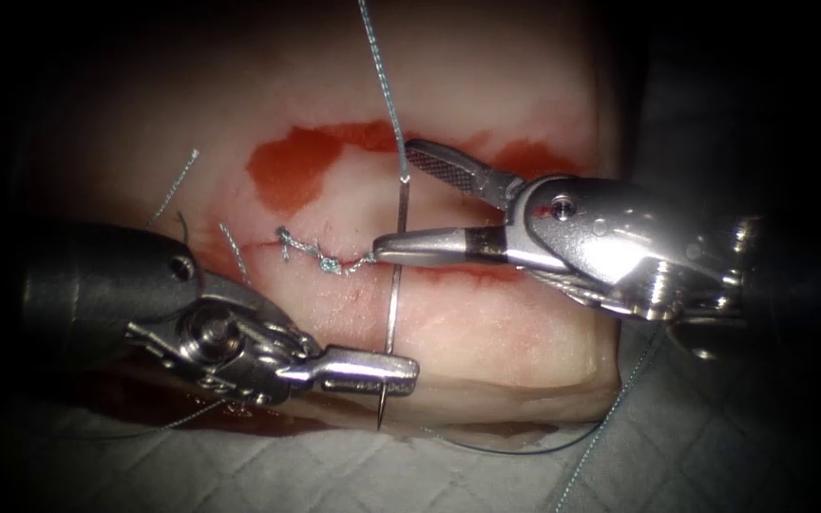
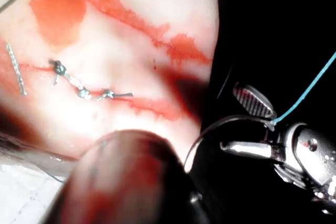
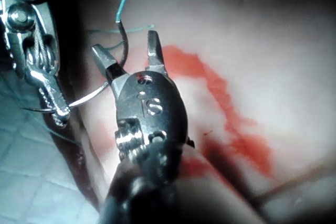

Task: Wound Closure
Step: Readjust the needle position by passing it back to the left grasper, then pass the needle back to the right gripper

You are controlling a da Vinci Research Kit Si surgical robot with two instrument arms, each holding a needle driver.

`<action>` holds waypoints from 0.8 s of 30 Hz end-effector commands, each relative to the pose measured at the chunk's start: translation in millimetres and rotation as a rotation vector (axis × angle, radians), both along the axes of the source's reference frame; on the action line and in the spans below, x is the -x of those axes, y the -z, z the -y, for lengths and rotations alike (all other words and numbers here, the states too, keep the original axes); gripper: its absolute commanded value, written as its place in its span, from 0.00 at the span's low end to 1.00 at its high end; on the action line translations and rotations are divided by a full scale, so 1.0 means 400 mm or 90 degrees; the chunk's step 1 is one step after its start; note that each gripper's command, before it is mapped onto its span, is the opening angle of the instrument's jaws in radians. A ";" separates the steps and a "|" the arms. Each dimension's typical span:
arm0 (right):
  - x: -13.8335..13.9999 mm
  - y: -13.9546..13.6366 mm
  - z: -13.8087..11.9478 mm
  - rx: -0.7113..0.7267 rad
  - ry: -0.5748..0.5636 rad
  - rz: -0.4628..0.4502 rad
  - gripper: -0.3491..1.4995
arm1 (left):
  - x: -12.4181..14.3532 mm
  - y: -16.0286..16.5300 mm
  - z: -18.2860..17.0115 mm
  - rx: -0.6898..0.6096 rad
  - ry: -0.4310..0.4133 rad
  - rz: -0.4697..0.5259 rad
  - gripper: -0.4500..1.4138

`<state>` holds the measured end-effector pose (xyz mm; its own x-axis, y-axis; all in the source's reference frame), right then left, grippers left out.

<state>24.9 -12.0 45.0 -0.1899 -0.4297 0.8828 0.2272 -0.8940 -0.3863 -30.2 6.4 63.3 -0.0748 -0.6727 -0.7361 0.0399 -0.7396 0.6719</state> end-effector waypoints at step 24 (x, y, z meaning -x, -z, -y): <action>0.0026 -0.0012 -0.0044 0.129 -0.024 0.021 0.00 | 0.0013 0.0007 -0.0062 0.263 0.080 0.121 0.83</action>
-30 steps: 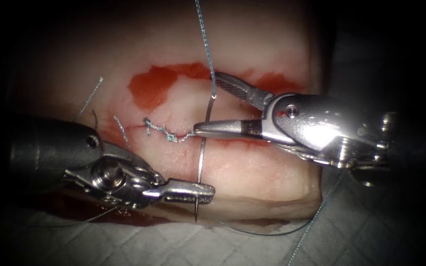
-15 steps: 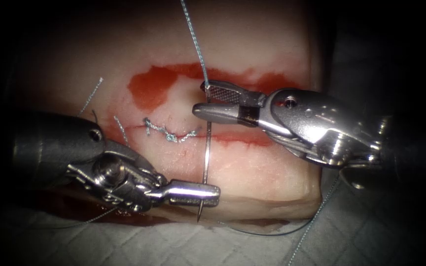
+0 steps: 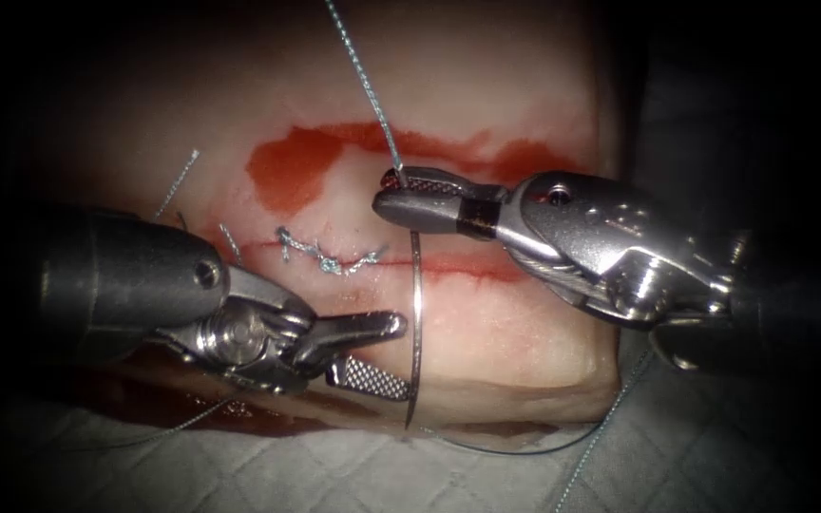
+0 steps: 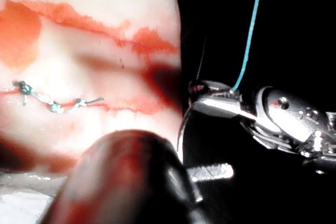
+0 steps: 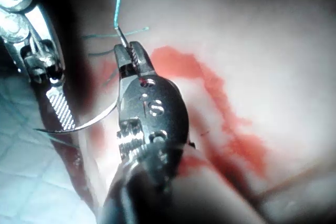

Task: Wound Closure
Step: Pass the needle back to the right gripper, then insert the needle into the skin of the tissue using the right tool

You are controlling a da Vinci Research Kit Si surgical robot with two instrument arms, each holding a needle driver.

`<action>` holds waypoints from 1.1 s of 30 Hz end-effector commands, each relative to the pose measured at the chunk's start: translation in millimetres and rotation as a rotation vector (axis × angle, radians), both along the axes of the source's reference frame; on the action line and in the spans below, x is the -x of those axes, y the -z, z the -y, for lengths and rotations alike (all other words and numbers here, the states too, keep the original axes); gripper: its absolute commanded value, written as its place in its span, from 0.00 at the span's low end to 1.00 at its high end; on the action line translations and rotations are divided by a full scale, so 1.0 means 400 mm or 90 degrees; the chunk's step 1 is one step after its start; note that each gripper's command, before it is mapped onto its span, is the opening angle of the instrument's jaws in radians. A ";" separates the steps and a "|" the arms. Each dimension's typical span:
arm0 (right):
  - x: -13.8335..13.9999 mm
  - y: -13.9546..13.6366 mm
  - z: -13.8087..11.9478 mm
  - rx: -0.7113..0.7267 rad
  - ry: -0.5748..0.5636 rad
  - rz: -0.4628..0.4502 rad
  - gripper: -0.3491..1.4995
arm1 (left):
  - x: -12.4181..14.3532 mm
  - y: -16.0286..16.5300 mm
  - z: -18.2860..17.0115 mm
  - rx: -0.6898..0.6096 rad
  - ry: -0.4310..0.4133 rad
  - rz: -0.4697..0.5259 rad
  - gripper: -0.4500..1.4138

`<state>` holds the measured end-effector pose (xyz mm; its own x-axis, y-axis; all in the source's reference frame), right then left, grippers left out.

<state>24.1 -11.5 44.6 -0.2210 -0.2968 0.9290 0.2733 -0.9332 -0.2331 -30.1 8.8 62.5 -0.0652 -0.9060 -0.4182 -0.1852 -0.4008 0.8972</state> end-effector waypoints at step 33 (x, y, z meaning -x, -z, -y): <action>0.0035 -0.0073 -0.0052 0.607 0.007 -0.035 0.00 | 0.0018 -0.0259 -0.0010 0.683 -0.099 -0.367 0.00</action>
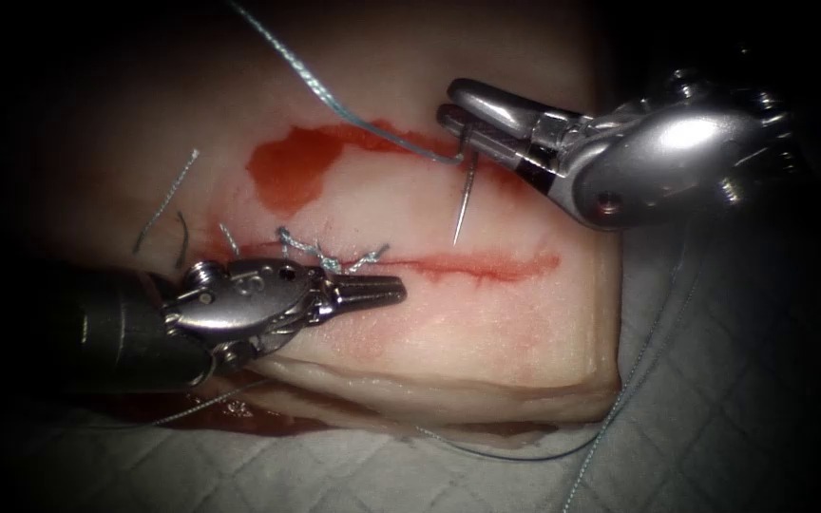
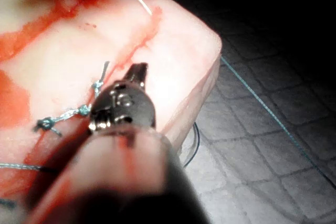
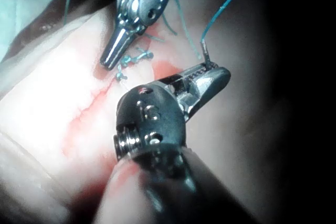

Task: Wound Closure
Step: Insert the needle into the skin of the tissue using the right tool

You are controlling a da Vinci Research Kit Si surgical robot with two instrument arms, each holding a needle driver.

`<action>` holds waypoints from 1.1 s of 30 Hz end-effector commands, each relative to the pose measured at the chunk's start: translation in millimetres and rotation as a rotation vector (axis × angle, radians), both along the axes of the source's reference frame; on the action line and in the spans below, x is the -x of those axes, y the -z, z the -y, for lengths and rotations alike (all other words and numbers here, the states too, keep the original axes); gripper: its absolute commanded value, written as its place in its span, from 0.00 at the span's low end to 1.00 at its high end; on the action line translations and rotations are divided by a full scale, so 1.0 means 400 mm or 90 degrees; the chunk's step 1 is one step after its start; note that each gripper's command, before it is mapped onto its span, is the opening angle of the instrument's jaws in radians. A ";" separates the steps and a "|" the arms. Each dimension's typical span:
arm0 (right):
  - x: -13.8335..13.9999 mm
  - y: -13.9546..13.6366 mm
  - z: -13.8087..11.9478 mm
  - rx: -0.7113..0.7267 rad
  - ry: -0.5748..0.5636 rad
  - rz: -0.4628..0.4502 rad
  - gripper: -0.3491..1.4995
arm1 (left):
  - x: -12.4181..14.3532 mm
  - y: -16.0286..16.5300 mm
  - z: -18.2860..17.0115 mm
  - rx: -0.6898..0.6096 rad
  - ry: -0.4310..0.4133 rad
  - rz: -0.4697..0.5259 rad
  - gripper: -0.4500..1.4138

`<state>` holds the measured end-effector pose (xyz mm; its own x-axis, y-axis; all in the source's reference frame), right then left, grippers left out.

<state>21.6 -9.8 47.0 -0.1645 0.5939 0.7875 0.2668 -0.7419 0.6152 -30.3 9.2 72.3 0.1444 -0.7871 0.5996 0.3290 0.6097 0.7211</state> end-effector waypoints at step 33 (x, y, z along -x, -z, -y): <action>0.0012 0.0017 -0.0056 -0.311 -0.007 -0.176 0.00 | 0.0036 -0.0053 0.0022 0.000 0.014 -0.115 0.00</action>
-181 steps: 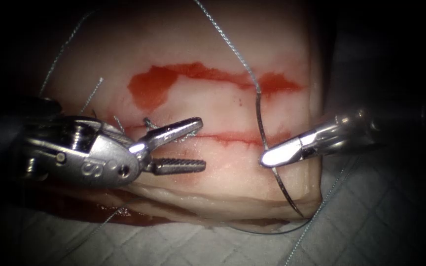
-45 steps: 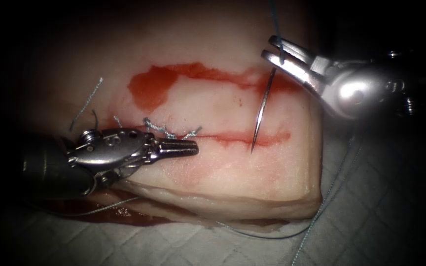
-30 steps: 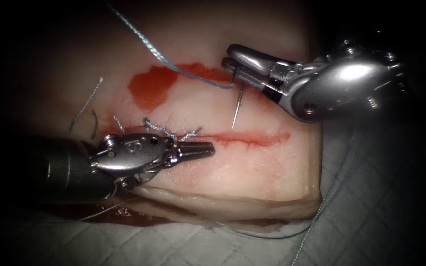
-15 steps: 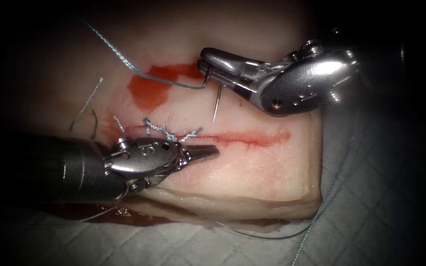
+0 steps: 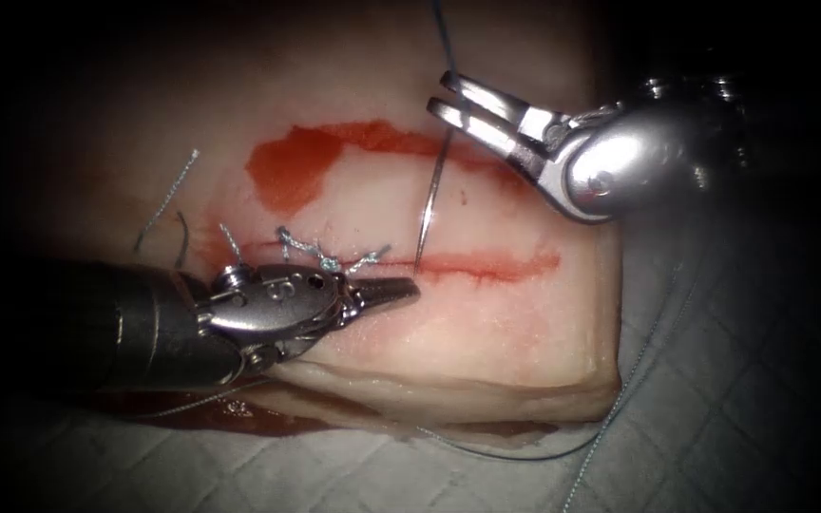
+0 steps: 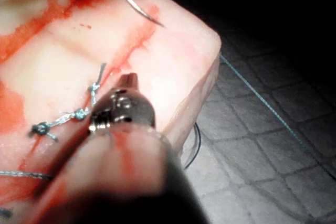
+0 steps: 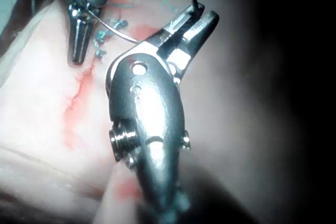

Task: Wound Closure
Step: Insert the needle into the skin of the tissue using the right tool

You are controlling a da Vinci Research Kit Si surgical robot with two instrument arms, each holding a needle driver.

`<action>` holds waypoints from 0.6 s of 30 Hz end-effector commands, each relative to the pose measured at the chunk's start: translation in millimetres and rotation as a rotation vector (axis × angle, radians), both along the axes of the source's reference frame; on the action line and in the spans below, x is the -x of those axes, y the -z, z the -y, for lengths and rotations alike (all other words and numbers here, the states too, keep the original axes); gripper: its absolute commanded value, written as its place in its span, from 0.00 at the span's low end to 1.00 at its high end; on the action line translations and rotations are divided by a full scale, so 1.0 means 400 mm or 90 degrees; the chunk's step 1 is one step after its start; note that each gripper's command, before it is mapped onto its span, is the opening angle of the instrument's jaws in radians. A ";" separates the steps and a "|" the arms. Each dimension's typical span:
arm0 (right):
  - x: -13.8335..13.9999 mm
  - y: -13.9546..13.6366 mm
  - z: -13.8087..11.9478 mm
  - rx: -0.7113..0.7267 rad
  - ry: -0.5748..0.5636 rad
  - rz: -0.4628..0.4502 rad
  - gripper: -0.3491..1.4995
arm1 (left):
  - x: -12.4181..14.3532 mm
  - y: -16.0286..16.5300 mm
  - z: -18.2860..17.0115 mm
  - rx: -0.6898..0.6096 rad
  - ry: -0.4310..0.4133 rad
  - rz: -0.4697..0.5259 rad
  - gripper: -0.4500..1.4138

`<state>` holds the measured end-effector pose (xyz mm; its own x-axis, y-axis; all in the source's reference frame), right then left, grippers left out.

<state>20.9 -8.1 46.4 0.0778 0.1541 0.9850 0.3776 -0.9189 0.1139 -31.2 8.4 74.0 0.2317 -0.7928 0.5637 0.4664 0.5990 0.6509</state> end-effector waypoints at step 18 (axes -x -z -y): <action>0.0062 -0.0041 -0.0024 0.093 -0.012 0.162 0.00 | 0.0022 0.0009 -0.0008 0.119 -0.067 0.006 0.00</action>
